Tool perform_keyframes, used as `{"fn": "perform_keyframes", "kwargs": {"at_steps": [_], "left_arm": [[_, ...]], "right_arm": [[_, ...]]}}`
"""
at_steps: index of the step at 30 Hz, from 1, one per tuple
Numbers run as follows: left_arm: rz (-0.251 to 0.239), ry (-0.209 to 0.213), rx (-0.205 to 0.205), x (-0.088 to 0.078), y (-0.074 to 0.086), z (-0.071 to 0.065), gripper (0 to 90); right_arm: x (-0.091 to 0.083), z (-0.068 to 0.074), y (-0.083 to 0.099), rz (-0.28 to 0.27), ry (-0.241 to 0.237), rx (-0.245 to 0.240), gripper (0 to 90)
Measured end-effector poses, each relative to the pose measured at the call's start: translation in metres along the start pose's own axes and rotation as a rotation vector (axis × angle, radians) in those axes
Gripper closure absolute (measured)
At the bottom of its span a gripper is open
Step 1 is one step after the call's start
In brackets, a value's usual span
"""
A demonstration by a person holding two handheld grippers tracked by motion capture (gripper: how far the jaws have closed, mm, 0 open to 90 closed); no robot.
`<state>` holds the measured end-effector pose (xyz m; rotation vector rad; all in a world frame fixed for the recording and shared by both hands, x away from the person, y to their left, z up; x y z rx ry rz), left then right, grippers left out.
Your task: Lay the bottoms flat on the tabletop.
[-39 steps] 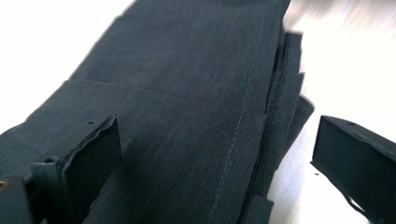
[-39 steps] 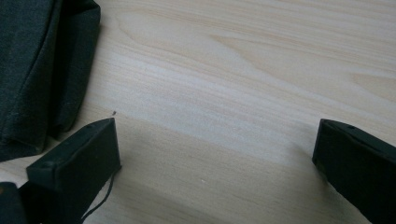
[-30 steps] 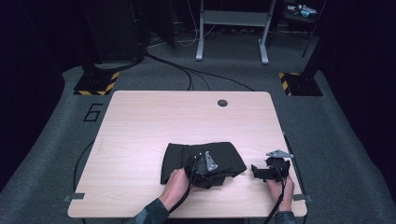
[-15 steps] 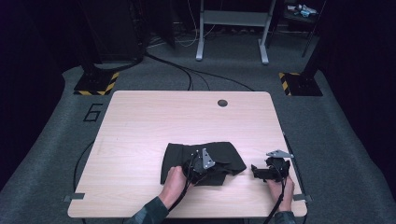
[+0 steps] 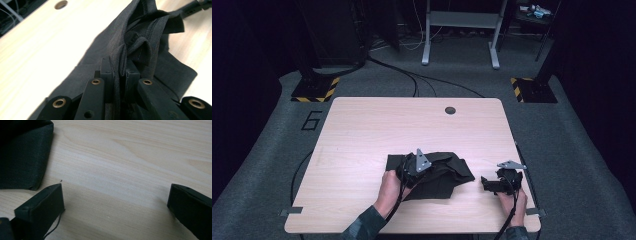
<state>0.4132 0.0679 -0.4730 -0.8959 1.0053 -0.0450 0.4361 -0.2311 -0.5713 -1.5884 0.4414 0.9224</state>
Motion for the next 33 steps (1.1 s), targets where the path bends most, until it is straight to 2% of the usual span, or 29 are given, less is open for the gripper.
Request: {"fn": "perform_keyframes", "kwargs": {"at_steps": [3,9,20,33], "left_arm": [[-0.014,-0.007,-0.015,-0.006,0.001,0.008,82.1],[-0.067,-0.033,-0.072,-0.020,0.006,0.026,82.3],[-0.124,-0.058,-0.156,-0.046,0.022,0.056,82.4],[-0.142,-0.088,-0.217,-0.064,0.042,0.077,82.4]], "right_arm": [[0.000,0.000,0.000,0.000,0.000,0.000,0.0],[0.000,0.000,0.000,0.000,0.000,0.000,0.0],[0.000,0.000,0.000,0.001,0.000,0.000,0.0],[0.000,0.000,0.000,0.000,0.000,0.000,0.1]]}}
Point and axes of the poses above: each handheld gripper's, and its own axes: x roughly forward along the jaws, y roughly out of its underside, z roughly to its left, the point moved 6 cm from there along x, roughly forward along the jaws, and after that the axes turned 5 degrees about z, right-handed, at the moved point
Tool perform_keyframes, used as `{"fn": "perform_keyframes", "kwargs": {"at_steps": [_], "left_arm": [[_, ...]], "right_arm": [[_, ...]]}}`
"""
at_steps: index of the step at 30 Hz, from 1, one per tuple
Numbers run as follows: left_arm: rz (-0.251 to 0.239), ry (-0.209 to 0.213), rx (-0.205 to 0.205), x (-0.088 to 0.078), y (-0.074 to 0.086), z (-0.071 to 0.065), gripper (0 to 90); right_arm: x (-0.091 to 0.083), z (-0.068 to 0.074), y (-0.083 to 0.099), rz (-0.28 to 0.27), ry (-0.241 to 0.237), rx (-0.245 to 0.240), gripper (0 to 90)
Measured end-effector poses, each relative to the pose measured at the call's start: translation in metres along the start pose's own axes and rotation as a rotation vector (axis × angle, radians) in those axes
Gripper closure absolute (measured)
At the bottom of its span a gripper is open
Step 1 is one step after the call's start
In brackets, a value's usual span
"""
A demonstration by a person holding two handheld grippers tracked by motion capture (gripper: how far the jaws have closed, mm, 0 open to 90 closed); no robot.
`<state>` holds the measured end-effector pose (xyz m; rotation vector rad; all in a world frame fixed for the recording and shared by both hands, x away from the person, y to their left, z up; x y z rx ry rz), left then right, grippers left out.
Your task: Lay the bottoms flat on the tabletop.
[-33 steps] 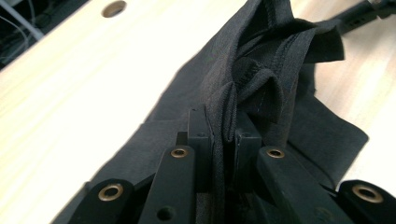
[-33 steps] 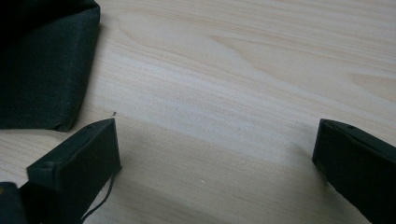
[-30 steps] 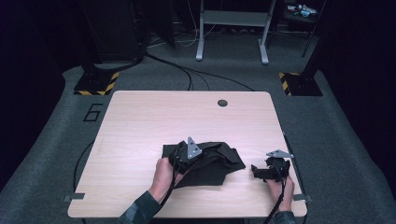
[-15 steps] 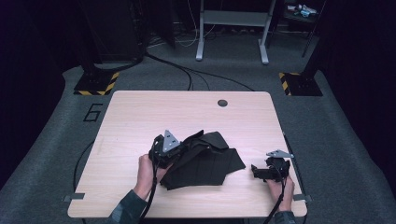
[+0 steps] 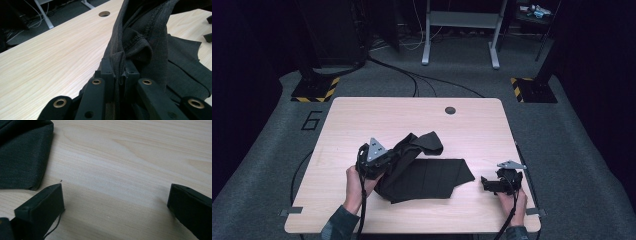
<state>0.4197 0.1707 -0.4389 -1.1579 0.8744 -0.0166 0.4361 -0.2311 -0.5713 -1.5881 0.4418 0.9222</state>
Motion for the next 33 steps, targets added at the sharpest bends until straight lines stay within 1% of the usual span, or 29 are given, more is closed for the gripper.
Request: {"fn": "perform_keyframes", "kwargs": {"at_steps": [3,4,5,7,9,12,13,15,19,23,24,25,27,28,29,30,31,32,33], "left_arm": [[-0.005,-0.012,-0.008,-0.005,0.004,0.007,82.6],[-0.013,-0.018,-0.023,-0.006,0.005,0.009,82.8],[-0.013,-0.029,-0.024,-0.008,0.007,0.011,83.3],[-0.011,-0.030,-0.033,-0.013,0.011,0.017,83.3],[-0.012,-0.039,-0.042,-0.016,0.014,0.022,83.3],[-0.002,-0.047,-0.057,-0.019,0.022,0.029,83.3],[-0.014,-0.053,-0.068,-0.019,0.025,0.031,83.3],[-0.007,-0.056,-0.077,-0.022,0.030,0.035,83.3],[-0.026,-0.072,-0.139,-0.026,0.043,0.047,83.4],[-0.024,-0.078,-0.221,-0.030,0.060,0.062,83.3],[-0.020,-0.078,-0.229,-0.031,0.064,0.065,83.2],[-0.019,-0.084,-0.250,-0.031,0.069,0.068,83.1],[-0.008,-0.097,-0.276,-0.033,0.080,0.075,82.6],[0.004,-0.106,-0.292,-0.033,0.088,0.079,82.2],[0.013,-0.114,-0.300,-0.034,0.092,0.082,81.1],[0.024,-0.119,-0.319,-0.034,0.100,0.085,80.3],[0.037,-0.124,-0.327,-0.034,0.105,0.088,79.0],[0.049,-0.138,-0.346,-0.034,0.113,0.092,76.2],[0.068,-0.131,-0.359,-0.034,0.120,0.094,74.0]], "right_arm": [[0.000,0.000,0.000,0.000,0.000,0.000,0.1],[0.000,0.000,0.000,0.000,0.000,0.000,0.0],[0.000,0.000,0.000,0.000,0.000,0.000,0.0],[0.000,0.000,0.000,0.001,0.001,0.000,0.0],[0.000,0.000,0.000,0.001,0.001,0.000,0.0],[0.000,0.000,0.000,0.001,0.001,0.000,0.0],[0.000,0.000,0.000,0.000,0.000,0.000,0.0],[0.000,0.000,0.000,0.001,0.001,0.000,0.0],[0.000,0.000,0.000,0.001,0.001,0.001,0.0],[0.000,0.000,0.000,0.000,0.000,0.001,0.0],[0.000,0.000,0.000,0.001,0.001,0.000,0.0],[0.000,0.000,0.000,0.001,0.001,0.001,0.0],[0.000,0.000,0.000,0.001,0.001,0.001,0.0],[0.000,0.000,0.000,0.002,0.001,0.000,0.0],[0.000,0.000,0.000,0.001,0.001,0.001,0.0],[0.000,0.000,0.000,0.001,0.001,0.000,0.0],[0.000,0.001,0.000,0.000,0.000,0.007,0.0],[0.000,0.000,0.000,0.001,0.001,0.004,0.0],[0.000,0.001,0.000,0.000,0.000,0.010,0.0]]}}
Point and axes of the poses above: each handheld gripper's, and its own axes: x roughly forward along the jaws, y roughly out of its underside, z roughly to its left, the point moved 6 cm from there along x, roughly forward along the jaws, and after that the axes turned 5 degrees about z, right-handed, at the moved point
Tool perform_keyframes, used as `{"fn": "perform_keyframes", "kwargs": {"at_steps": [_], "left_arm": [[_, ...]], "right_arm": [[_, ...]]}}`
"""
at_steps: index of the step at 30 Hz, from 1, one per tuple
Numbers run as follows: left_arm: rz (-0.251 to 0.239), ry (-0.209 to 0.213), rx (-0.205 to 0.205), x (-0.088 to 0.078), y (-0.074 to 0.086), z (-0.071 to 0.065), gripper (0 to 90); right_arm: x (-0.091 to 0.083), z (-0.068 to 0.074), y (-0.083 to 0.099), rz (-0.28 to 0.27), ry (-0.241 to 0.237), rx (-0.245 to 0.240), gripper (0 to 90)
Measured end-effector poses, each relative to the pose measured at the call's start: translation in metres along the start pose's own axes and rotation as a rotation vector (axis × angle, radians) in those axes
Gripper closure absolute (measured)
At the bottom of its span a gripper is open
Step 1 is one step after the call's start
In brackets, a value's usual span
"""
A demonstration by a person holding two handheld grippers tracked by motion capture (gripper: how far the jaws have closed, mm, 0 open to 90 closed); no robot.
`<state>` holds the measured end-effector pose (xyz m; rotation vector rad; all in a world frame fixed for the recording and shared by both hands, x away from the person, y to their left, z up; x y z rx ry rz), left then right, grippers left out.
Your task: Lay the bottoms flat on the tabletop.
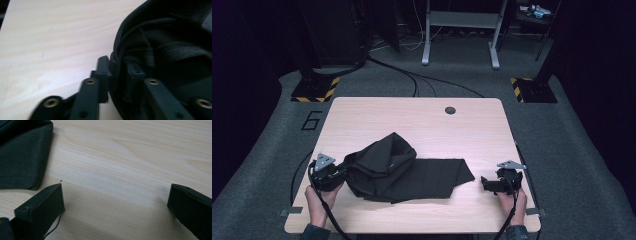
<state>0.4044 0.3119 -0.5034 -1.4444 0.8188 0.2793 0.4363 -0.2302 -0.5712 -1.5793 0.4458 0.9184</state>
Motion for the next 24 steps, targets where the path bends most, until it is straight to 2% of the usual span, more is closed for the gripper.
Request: {"fn": "perform_keyframes", "kwargs": {"at_steps": [1,3,4,9,12,14,15,17,19,20,24], "left_arm": [[0.011,-0.006,-0.013,0.001,0.005,0.004,72.3],[0.036,-0.026,-0.035,0.003,0.013,0.012,63.3],[0.053,-0.020,-0.043,0.003,0.018,0.015,62.5],[0.100,-0.058,-0.066,0.000,0.030,0.025,42.2],[0.090,-0.075,-0.084,-0.013,0.030,0.029,33.0],[0.077,-0.073,-0.084,-0.021,0.027,0.030,27.8],[0.063,-0.076,-0.085,-0.025,0.024,0.030,25.8],[0.048,-0.078,-0.066,-0.034,0.017,0.024,22.8],[0.031,-0.078,-0.024,-0.041,0.007,0.013,21.0],[0.008,-0.077,-0.005,-0.042,0.000,0.005,20.1],[-0.025,-0.013,0.120,-0.044,-0.030,-0.040,17.0]], "right_arm": [[0.000,0.000,0.000,0.000,0.000,-0.001,0.0],[0.000,0.000,0.000,0.000,0.000,-0.001,0.0],[0.000,0.000,0.000,0.000,0.000,0.000,0.0],[0.000,0.000,0.000,0.006,0.001,0.001,0.0],[-0.001,0.002,-0.001,0.017,-0.004,-0.007,0.0],[-0.002,0.004,-0.001,0.026,-0.025,0.002,0.0],[-0.003,0.006,-0.002,0.013,-0.043,0.014,0.0],[-0.007,0.011,-0.005,0.000,-0.063,0.018,0.0],[-0.012,0.019,-0.010,-0.014,-0.085,0.021,0.1],[-0.013,0.024,-0.013,-0.015,-0.093,0.020,0.1],[-0.016,0.044,-0.023,-0.016,-0.113,-0.026,0.2]]}}
Point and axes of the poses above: each handheld gripper's, and its own axes: x roughly forward along the jaws, y roughly out of its underside, z roughly to its left, the point moved 6 cm from there along x, roughly forward along the jaws, and after that the axes turned 5 degrees about z, right-handed, at the moved point
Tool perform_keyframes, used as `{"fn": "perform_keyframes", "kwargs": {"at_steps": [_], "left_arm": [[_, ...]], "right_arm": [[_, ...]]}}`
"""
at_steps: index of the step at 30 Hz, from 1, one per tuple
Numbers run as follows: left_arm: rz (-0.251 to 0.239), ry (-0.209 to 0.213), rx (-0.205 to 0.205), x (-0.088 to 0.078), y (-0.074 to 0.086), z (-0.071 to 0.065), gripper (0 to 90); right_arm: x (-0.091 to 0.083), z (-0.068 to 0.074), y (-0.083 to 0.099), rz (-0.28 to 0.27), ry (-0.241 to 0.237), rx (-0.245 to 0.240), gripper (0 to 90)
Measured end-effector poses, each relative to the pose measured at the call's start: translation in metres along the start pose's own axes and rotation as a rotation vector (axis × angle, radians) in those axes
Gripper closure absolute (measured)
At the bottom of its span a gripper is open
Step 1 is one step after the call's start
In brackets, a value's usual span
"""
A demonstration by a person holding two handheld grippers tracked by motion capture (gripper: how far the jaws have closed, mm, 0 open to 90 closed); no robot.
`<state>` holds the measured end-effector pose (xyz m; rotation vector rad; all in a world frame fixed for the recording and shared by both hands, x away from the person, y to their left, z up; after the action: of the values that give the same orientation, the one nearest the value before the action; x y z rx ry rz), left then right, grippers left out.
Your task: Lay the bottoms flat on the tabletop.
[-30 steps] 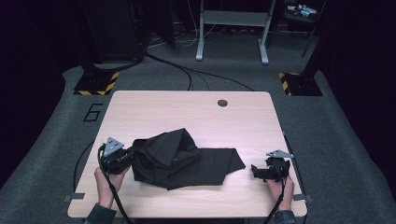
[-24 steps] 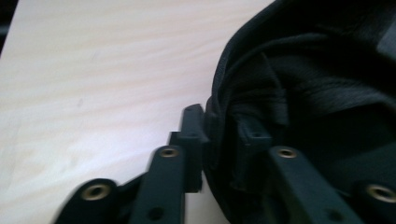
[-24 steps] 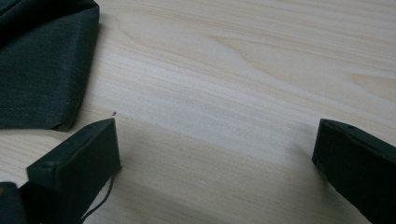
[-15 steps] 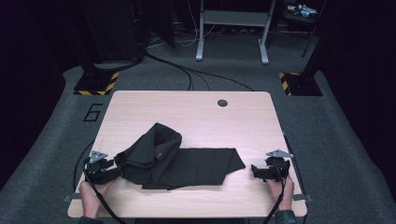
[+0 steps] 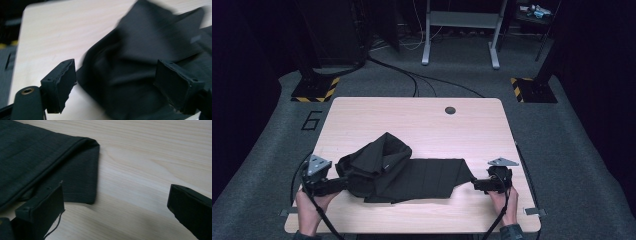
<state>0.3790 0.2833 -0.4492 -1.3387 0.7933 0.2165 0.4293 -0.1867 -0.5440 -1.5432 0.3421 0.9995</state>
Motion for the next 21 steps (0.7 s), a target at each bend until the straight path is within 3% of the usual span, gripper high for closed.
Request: {"fn": "perform_keyframes", "kwargs": {"at_steps": [3,6,7,13,17,21], "left_arm": [[-0.002,0.038,0.073,0.010,-0.016,-0.025,16.4],[0.031,0.076,0.144,0.029,-0.028,-0.047,16.4],[0.036,0.082,0.150,0.034,-0.030,-0.052,16.6],[0.079,0.101,0.207,0.065,-0.039,-0.075,19.1],[0.111,0.099,0.254,0.077,-0.041,-0.085,24.1],[0.125,0.086,0.287,0.083,-0.040,-0.088,44.1]], "right_arm": [[0.001,0.008,-0.003,0.004,-0.015,-0.011,0.1],[0.003,0.013,-0.005,0.002,-0.038,-0.019,0.1],[0.004,0.016,-0.005,0.006,-0.044,-0.020,0.2],[0.006,0.028,-0.009,-0.008,-0.080,-0.020,0.4],[0.008,0.040,-0.017,-0.022,-0.100,-0.032,1.2],[0.015,0.053,-0.024,-0.014,-0.112,-0.060,2.6]]}}
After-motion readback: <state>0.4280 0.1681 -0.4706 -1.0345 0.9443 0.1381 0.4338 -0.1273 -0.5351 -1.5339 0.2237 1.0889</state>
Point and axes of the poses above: each handheld gripper's, and its own axes: x roughly forward along the jaws, y roughly out of its underside, z roughly to its left, the point moved 6 cm from there along x, roughly forward along the jaws, and after that the axes turned 5 degrees about z, right-handed, at the moved point
